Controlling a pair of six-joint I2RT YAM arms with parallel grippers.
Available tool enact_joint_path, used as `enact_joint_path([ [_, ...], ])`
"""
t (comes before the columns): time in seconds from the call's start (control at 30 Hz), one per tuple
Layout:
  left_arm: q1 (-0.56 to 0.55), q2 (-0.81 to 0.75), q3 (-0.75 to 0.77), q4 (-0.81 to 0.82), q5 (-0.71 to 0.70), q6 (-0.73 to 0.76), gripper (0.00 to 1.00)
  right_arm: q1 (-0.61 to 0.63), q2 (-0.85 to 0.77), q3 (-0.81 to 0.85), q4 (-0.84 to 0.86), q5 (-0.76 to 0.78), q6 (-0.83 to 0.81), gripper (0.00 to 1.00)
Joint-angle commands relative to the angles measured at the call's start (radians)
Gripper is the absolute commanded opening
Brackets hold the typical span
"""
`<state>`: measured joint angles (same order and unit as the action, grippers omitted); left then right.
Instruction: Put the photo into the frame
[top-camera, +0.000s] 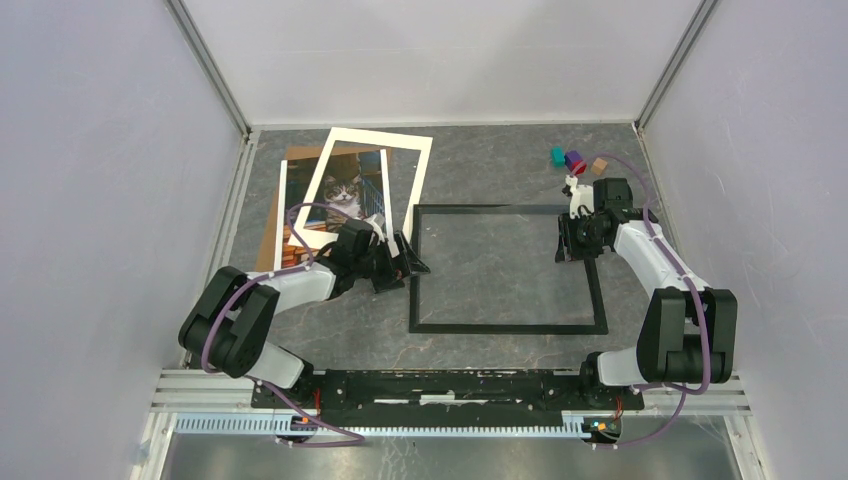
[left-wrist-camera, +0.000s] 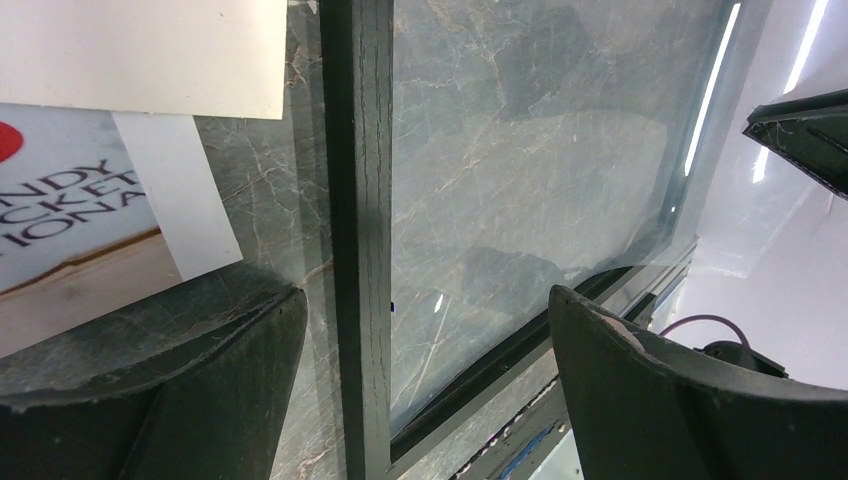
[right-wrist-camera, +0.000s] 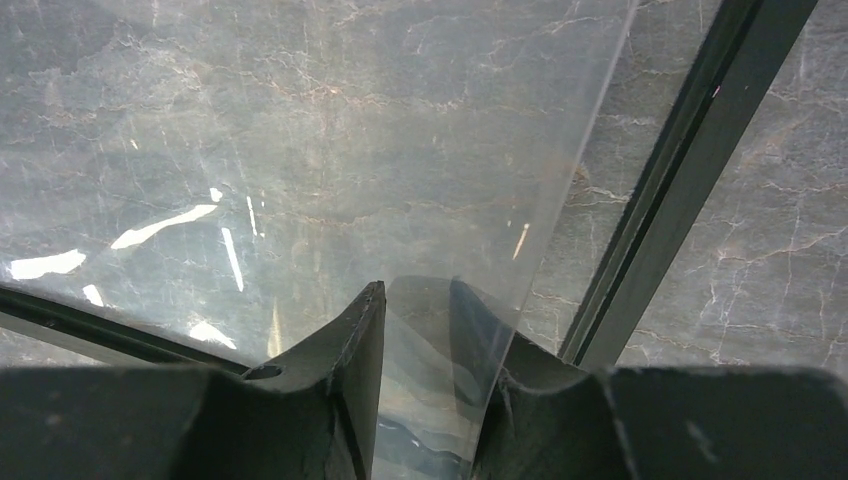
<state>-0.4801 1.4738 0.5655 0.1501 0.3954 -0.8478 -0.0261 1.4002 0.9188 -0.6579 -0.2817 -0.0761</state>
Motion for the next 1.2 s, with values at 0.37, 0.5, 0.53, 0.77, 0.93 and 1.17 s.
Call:
enact_joint_path([
  [0.37, -0.017, 0.022, -0.035, 0.078, 0.017, -0.046, 0.96, 0.013, -0.064, 0.024, -0.004, -0.010, 0.049, 0.35],
  [0.5, -0.019, 0.022, -0.035, 0.080, 0.018, -0.046, 0.96, 0.021, -0.081, 0.034, 0.011, -0.067, 0.075, 0.31],
  [0.53, -0.018, 0.023, -0.037, 0.082, 0.018, -0.046, 0.96, 0.021, -0.077, 0.034, 0.005, -0.051, 0.073, 0.31],
  [0.77, -0.018, 0.016, -0.049, 0.091, 0.022, -0.050, 0.96, 0.020, -0.070, -0.005, 0.005, 0.043, 0.056, 0.38],
  [0.93, -0.019, 0.014, -0.050, 0.091, 0.018, -0.053, 0.96, 0.055, -0.060, -0.018, 0.006, 0.063, 0.058, 0.40],
  [1.17, -0.019, 0.004, -0.053, 0.090, 0.013, -0.055, 0.97, 0.086, -0.043, -0.017, -0.019, 0.227, 0.063, 0.56],
])
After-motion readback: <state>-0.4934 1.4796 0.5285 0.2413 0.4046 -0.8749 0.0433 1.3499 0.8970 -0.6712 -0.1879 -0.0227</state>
